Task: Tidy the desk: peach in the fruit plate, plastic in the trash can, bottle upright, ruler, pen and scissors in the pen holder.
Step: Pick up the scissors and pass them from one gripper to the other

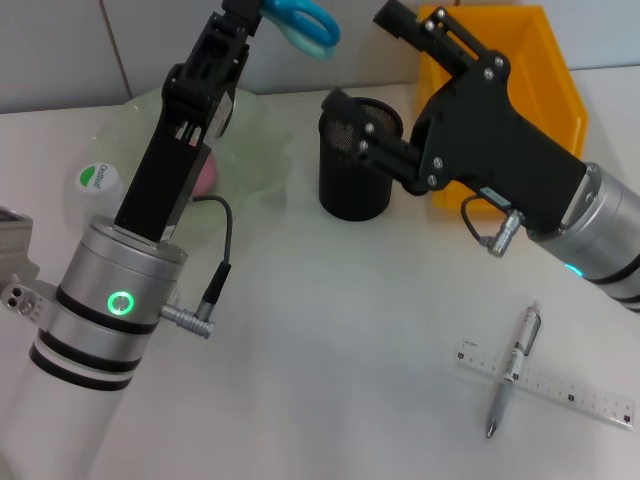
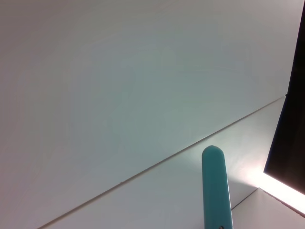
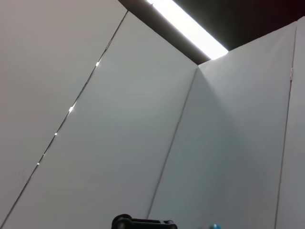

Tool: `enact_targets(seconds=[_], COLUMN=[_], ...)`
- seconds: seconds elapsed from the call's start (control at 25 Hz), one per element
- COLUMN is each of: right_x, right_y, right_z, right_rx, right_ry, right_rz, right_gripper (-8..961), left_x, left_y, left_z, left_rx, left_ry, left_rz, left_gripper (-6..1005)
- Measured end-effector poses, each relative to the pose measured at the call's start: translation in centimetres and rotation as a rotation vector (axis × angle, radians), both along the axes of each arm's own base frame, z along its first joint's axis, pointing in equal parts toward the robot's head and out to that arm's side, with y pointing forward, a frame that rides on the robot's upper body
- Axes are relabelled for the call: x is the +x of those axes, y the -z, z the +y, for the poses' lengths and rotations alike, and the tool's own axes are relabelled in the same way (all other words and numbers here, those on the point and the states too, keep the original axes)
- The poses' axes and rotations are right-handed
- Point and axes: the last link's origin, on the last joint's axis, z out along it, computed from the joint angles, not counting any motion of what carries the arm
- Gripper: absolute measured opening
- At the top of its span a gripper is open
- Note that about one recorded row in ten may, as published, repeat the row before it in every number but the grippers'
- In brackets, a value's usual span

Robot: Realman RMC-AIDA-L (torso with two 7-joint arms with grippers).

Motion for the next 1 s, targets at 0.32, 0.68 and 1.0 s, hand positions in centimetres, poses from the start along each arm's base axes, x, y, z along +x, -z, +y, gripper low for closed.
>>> enact_targets(seconds=[0.32, 0.68, 1.0], right_x=[-0.4, -1.0, -1.5], right_y=[0.1, 0.8, 0.9], right_z=[0.5, 0.8, 1.1], right_rx=[0.025, 0.046, 0.053], right_ry=[0.000, 0.000, 0.006], right_rz=[-0.009, -0.022, -0.016], right_gripper=[730, 730, 730], left_x=[0.1, 0.4, 0.6], left_y=[0.0, 0.0, 0.0], left_z=[0.0, -0.1, -0.2], left_rx=[0.002, 0.007, 0.009], left_ry=[0.006, 0.013, 0.026], left_rz=[-0.002, -0.002, -0.005], left_gripper=[253, 253, 254])
